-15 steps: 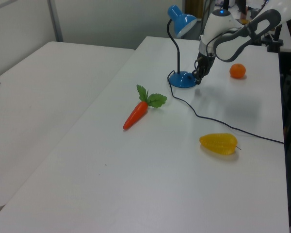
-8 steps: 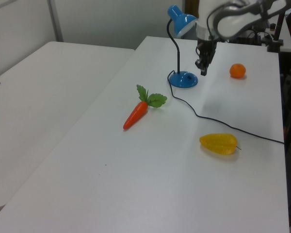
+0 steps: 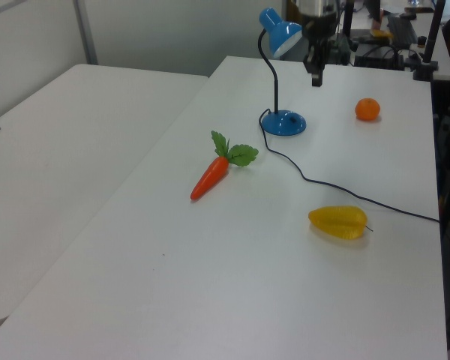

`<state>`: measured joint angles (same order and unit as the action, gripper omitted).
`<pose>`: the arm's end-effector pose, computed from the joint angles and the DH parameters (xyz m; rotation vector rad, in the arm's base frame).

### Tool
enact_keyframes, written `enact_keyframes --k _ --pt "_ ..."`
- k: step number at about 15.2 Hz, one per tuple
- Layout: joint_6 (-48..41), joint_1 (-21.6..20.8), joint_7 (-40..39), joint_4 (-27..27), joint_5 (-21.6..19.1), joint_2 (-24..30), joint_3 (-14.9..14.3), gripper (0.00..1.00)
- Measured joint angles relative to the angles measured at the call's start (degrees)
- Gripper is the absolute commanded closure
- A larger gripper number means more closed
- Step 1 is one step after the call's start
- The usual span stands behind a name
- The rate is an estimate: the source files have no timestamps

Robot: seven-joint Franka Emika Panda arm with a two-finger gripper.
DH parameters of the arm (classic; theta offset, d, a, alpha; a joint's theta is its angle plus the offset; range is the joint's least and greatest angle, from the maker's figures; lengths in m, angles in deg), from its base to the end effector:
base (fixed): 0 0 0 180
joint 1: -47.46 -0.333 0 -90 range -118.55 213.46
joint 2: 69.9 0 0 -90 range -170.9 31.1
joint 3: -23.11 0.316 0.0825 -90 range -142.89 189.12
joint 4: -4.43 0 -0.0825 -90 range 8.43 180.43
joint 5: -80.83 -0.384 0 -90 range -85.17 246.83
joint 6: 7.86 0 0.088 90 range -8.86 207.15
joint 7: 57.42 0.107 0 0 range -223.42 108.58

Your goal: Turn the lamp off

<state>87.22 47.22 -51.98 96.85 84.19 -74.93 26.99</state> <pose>0.5838 0.0347 0.5623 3.0854 -0.0259 -0.0565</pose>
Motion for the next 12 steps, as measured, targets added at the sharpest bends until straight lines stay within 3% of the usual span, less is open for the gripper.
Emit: enact_keyframes --k 1,3,6,9,10,12 --pt "-1.60 -0.01 -2.05 -1.48 -0.67 0.35 0.00 1.00" --pt "-3.25 0.00 -5.53 -2.90 -0.99 1.61 -0.01 0.84" --pt "-5.83 0.22 -9.48 -3.17 -0.99 4.06 -0.19 0.38" --pt "-7.19 0.62 -9.98 -3.16 -0.98 4.62 -0.48 0.05" --pt "-7.25 0.75 -10.10 -3.12 -0.91 4.61 -0.52 0.00" --pt "-7.30 0.79 -10.40 -3.10 -0.74 4.63 -0.69 0.00"
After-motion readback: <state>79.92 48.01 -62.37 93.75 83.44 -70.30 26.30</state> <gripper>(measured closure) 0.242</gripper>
